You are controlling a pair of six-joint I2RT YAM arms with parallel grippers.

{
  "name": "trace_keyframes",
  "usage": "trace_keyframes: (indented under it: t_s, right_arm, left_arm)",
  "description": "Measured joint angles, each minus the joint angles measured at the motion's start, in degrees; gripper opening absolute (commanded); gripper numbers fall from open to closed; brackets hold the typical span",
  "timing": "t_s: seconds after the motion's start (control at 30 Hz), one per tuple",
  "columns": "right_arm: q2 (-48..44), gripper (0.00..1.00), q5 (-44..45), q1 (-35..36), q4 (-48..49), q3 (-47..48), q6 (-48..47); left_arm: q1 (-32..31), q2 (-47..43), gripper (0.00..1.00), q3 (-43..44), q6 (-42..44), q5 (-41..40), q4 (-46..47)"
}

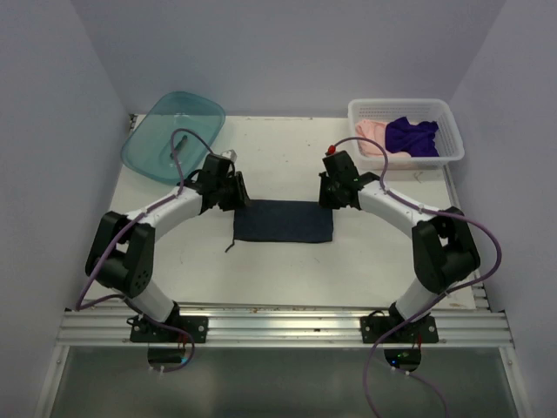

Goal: Roll the towels
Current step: Fold the towel

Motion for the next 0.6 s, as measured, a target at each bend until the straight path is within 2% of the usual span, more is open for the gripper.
trace_keyframes:
  t_s: [0.27, 0.6]
  right_arm:
    - [11.50, 0.08, 0.31, -2.64, -0.24, 8.37, -1.79]
    - [16.13, 0.07, 1.92, -4.90, -0.35, 8.24, -3.32]
  left_arm:
    - [0.50, 12.57, 0.37, 6.80, 0.61, -1.73, 0.50]
    - [0.70, 19.32, 0.37, 13.05, 1.05, -2.47, 0.24]
